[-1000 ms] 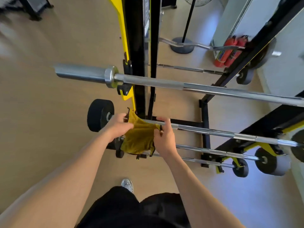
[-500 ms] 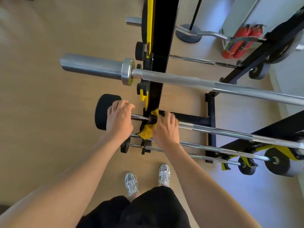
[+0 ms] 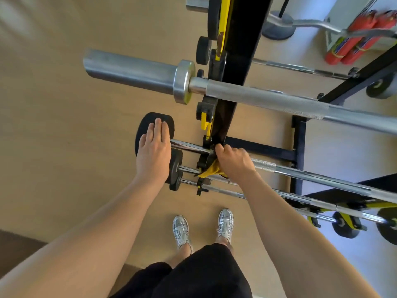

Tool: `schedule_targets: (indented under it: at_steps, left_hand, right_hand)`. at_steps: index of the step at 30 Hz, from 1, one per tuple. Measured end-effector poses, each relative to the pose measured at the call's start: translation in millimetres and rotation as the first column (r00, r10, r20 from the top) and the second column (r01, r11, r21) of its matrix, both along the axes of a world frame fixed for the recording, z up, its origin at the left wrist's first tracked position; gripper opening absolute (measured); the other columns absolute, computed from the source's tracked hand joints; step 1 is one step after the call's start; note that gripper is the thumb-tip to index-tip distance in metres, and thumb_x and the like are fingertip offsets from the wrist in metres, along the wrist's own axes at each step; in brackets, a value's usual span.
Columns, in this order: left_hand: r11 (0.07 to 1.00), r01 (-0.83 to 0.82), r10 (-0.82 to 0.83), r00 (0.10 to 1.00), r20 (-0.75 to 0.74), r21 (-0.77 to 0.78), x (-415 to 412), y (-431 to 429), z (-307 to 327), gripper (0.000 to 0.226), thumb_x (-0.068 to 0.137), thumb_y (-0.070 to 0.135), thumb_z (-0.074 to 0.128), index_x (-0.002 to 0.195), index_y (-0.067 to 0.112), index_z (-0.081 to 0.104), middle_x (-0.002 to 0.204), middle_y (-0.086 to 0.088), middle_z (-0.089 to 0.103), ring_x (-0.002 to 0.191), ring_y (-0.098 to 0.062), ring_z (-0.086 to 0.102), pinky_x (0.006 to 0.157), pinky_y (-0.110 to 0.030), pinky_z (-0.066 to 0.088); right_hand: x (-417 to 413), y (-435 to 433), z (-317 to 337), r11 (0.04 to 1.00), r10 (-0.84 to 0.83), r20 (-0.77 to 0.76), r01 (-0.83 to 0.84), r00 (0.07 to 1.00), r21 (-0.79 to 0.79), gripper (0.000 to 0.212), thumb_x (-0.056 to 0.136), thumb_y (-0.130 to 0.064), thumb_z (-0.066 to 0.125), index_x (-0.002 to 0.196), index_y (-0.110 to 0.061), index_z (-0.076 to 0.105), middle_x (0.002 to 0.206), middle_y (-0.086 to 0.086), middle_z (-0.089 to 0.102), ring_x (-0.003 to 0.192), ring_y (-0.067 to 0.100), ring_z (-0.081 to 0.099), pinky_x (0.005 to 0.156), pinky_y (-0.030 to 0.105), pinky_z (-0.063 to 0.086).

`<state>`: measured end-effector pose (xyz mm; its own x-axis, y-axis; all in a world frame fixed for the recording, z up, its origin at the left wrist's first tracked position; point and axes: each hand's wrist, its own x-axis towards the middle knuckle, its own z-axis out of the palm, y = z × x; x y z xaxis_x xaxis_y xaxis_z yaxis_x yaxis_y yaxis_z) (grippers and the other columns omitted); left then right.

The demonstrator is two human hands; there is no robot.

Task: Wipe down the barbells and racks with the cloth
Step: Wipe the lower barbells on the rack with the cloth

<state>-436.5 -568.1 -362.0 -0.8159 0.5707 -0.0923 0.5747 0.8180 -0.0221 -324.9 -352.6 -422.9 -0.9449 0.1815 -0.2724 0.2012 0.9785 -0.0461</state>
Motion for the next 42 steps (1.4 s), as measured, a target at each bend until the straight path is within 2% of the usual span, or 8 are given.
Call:
schedule_targets:
  at_steps: [9,14,19,26,29,32,36,42]
  left_hand:
    - [1.000,-0.020,0.020,1.000,0.020,-0.010,-8,6,6,0.098,0.086,0.012,0.084,0.162,0.005,0.024,0.168,-0.018,0.031,0.151,-0.037,0.036,0.119,-0.050,0.041]
    - [0.996,0.071,-0.069,0.997,0.040,-0.052,-20,-6,11,0.120,0.069,0.016,0.096,0.163,0.008,0.022,0.169,-0.015,0.030,0.152,-0.035,0.036,0.121,-0.048,0.036]
    - [0.997,0.080,-0.078,0.993,0.084,-0.022,-25,-9,14,0.123,0.064,0.013,0.099,0.162,0.009,0.025,0.167,-0.015,0.034,0.151,-0.036,0.034,0.125,-0.049,0.028]
    - [0.991,0.129,-0.132,0.986,0.103,0.041,-36,-17,13,0.118,0.065,0.010,0.096,0.162,0.011,0.028,0.167,-0.012,0.036,0.146,-0.034,0.041,0.120,-0.045,0.037]
    - [0.990,0.123,-0.129,0.987,0.100,0.069,-36,-18,12,0.107,0.078,0.013,0.090,0.164,0.014,0.027,0.168,-0.010,0.034,0.147,-0.032,0.039,0.122,-0.045,0.036]
    - [0.989,0.141,-0.148,0.976,0.161,0.052,-42,-21,17,0.118,0.073,0.009,0.092,0.166,0.016,0.019,0.172,-0.006,0.027,0.152,-0.030,0.033,0.124,-0.044,0.033]
    - [0.989,0.144,-0.146,0.967,0.208,0.027,-46,-23,20,0.132,0.062,0.005,0.097,0.166,0.019,0.016,0.173,-0.002,0.024,0.153,-0.027,0.031,0.121,-0.042,0.035]
    - [0.993,0.122,-0.121,0.973,0.195,0.010,-42,-18,21,0.128,0.070,0.008,0.093,0.167,0.018,0.011,0.174,-0.003,0.019,0.155,-0.027,0.024,0.123,-0.042,0.034]
  right_hand:
    - [-15,-31,-2,0.826,-0.563,-0.135,0.548,0.815,-0.133,0.042,0.109,-0.036,0.038,0.071,-0.024,0.052,0.064,-0.007,0.057,0.064,0.018,0.055,0.084,0.039,0.045]
    - [-21,-75,-13,0.566,-0.824,-0.228,0.769,0.518,-0.298,0.032,0.103,-0.024,0.055,0.130,-0.013,0.066,0.138,0.007,0.065,0.143,0.033,0.044,0.128,0.052,0.008]
    - [-50,-123,28,0.694,-0.685,0.036,0.667,0.727,-0.272,0.060,0.106,-0.008,0.050,0.160,0.001,0.026,0.169,0.020,0.025,0.159,0.034,0.015,0.128,0.047,0.024]
    - [-48,-144,25,0.767,-0.594,-0.172,0.488,0.786,-0.417,0.040,0.098,-0.001,0.054,0.137,-0.003,0.054,0.144,0.016,0.058,0.135,0.035,0.056,0.101,0.045,0.057]
    - [-54,-160,14,0.891,-0.352,-0.339,0.201,0.873,-0.408,0.059,0.098,-0.010,0.045,0.154,0.005,0.038,0.162,0.025,0.037,0.156,0.040,0.024,0.125,0.055,0.028]
    - [-78,-145,-4,0.972,-0.167,-0.099,0.148,0.981,-0.180,0.084,0.096,-0.028,0.060,0.163,-0.002,0.017,0.170,0.020,0.020,0.160,0.037,0.008,0.129,0.058,0.007]
    - [-110,-120,-6,0.991,-0.100,-0.024,0.097,0.995,-0.092,0.040,0.099,-0.024,0.062,0.135,-0.012,0.049,0.124,0.010,0.064,0.114,0.030,0.061,0.097,0.043,0.049]
    - [-151,-91,12,0.956,-0.079,0.314,0.161,0.946,-0.245,0.023,0.096,-0.042,0.063,0.106,-0.021,0.062,0.084,0.000,0.067,0.074,0.020,0.064,0.069,0.037,0.057]
